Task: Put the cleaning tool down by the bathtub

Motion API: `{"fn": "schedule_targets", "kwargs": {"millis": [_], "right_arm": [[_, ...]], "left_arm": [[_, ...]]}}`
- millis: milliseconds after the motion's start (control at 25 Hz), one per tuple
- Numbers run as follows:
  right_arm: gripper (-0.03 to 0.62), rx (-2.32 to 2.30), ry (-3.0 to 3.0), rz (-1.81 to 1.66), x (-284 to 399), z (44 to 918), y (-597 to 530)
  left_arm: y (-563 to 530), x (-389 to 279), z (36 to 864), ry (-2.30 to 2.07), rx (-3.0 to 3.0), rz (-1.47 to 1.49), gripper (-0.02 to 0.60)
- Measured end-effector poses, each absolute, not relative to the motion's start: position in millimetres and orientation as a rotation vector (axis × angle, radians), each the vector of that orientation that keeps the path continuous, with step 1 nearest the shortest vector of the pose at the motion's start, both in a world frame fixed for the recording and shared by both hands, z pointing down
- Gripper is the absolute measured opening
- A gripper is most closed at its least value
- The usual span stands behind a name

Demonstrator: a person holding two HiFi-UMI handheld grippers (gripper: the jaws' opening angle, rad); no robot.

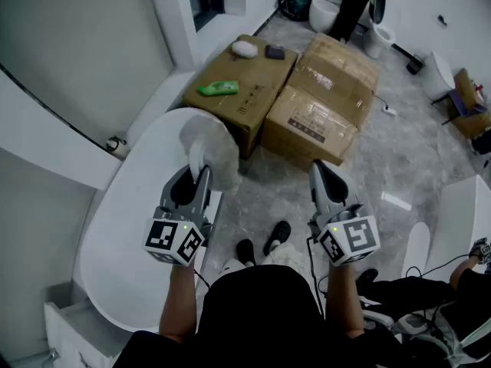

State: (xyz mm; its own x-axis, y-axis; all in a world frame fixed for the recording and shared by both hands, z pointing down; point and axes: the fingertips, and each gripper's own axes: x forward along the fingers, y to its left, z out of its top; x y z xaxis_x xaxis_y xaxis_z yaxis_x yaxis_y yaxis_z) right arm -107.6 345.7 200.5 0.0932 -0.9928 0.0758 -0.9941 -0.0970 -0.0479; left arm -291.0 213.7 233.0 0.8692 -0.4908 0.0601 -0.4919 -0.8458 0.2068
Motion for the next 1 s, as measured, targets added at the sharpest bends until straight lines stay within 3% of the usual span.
{"fn": "schedule_targets", "kwargs": {"millis": [1000], "right_arm": [[0.008,2.387,-2.114,0.155,-106.5,205.4,350.3]], "left_arm": [[207.0,-304.4,244.0,-0.797,2.833,0.054,0.087]]}}
